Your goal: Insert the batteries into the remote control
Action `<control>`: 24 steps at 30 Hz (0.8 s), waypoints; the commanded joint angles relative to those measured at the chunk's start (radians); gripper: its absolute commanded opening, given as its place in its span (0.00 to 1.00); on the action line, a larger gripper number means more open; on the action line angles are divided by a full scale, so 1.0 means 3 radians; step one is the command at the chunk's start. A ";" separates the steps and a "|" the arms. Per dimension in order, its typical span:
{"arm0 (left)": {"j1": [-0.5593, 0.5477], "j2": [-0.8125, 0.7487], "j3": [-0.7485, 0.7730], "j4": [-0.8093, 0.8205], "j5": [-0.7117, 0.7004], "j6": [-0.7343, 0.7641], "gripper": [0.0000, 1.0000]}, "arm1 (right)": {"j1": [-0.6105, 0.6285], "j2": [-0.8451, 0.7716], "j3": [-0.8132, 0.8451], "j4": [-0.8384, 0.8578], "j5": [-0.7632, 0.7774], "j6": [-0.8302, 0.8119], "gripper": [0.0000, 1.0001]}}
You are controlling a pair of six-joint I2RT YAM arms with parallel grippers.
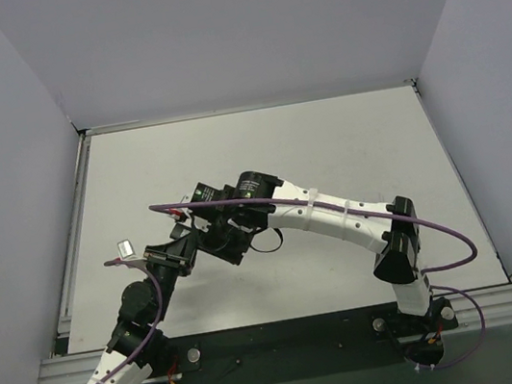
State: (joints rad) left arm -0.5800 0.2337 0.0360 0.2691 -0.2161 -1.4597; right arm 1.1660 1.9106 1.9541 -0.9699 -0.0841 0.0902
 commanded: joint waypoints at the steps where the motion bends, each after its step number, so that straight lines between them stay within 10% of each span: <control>1: -0.0004 0.0009 -0.0202 0.0069 -0.0062 -0.0053 0.00 | 0.0015 0.0038 0.0128 -0.0157 0.0086 0.0078 0.20; 24: -0.0061 -0.0088 -0.0202 -0.0033 -0.0134 -0.0242 0.00 | -0.0006 0.0171 0.0272 -0.0188 0.0101 0.0139 0.27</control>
State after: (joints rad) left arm -0.5907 0.2222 0.0360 0.2440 -0.2367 -1.5097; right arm 1.1656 1.9388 2.0014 -0.9775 -0.0742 0.1165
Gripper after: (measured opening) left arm 0.269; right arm 0.385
